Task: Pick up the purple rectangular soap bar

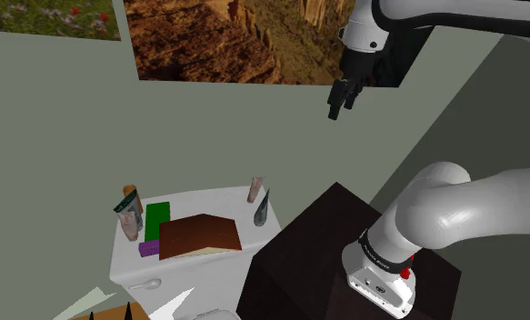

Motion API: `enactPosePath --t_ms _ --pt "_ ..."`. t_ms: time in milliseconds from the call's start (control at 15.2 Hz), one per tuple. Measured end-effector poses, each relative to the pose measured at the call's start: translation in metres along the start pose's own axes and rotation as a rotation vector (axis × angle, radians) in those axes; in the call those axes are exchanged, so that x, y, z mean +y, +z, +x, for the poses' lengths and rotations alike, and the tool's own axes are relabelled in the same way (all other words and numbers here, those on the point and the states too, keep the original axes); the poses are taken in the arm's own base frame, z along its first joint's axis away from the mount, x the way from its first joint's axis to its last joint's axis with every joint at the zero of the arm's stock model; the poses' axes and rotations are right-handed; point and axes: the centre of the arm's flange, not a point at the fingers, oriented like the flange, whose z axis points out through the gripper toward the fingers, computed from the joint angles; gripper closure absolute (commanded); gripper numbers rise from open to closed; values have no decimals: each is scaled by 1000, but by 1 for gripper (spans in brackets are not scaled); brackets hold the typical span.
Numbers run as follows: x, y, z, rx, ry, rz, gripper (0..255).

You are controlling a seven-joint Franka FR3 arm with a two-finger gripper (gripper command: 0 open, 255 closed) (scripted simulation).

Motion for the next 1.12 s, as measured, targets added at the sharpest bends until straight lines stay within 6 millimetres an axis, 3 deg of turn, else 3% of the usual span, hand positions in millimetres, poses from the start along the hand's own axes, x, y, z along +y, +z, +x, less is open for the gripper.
enactPosePath --t_ms 132,330,1122 --pt "-5 3 3 1 -5 0 0" --pt "-28 22 22 5 -32 -1 0" --pt "-139 93 95 32 -157 -4 0"
